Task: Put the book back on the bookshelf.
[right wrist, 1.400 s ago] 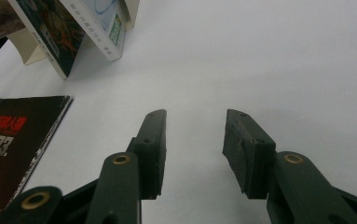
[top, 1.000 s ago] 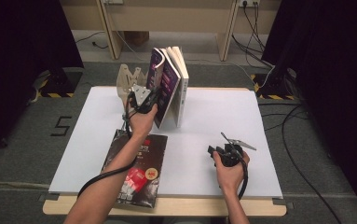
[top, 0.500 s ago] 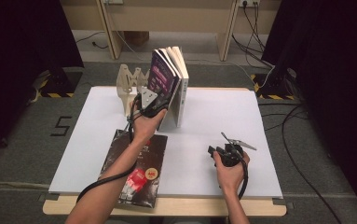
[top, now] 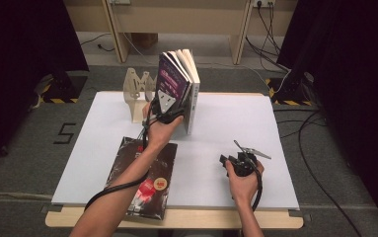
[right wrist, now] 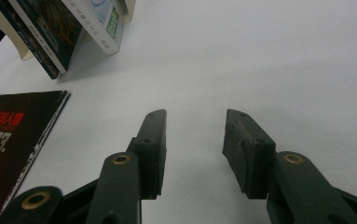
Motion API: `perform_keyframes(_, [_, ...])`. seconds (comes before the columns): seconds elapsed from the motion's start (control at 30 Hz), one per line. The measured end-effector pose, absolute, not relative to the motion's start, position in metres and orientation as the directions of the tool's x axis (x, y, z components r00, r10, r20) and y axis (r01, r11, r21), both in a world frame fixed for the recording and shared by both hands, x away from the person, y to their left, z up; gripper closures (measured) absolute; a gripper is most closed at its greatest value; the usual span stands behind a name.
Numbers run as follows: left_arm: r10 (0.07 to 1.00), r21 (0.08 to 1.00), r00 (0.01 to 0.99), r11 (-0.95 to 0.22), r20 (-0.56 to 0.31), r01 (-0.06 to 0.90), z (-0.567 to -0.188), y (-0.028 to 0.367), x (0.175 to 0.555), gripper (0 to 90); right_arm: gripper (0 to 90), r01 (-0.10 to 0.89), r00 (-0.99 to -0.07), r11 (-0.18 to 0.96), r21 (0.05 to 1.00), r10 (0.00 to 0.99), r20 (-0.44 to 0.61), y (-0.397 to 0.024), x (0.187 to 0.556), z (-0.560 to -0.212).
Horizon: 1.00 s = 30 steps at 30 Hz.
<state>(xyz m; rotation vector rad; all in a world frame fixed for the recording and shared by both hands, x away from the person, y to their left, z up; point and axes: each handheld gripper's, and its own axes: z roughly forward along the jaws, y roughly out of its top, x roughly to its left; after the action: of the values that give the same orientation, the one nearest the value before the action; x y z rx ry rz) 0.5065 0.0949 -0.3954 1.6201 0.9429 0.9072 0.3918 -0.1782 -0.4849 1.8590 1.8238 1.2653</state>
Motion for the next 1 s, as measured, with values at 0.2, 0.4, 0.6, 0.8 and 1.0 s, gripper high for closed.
perform_keyframes(0.2, [0.912,0.961,0.388,-0.214,0.132,0.175,-0.396,0.087,0.515,36.6,59.4,0.705,-0.140,-0.205,0.679,0.898,0.417,-0.177,0.391,-0.486])
perform_keyframes(0.4, [0.923,0.957,0.360,-0.215,0.134,0.193,-0.394,0.085,0.521,37.4,59.3,0.699,-0.150,-0.195,0.688,0.900,0.408,-0.179,0.392,-0.486])
perform_keyframes(0.6, [0.920,0.957,0.361,-0.228,0.151,0.181,-0.396,0.082,0.519,42.3,59.3,0.700,-0.149,-0.195,0.687,0.901,0.408,-0.179,0.392,-0.487])
perform_keyframes(0.8, [0.915,0.956,0.367,-0.240,0.165,0.170,-0.393,0.087,0.516,48.1,59.4,0.702,-0.147,-0.197,0.685,0.901,0.409,-0.180,0.391,-0.486])
perform_keyframes(1.0, [0.921,0.963,0.362,-0.214,0.144,0.163,-0.389,0.099,0.508,62.0,59.4,0.700,-0.147,-0.190,0.688,0.905,0.400,-0.180,0.391,-0.487])
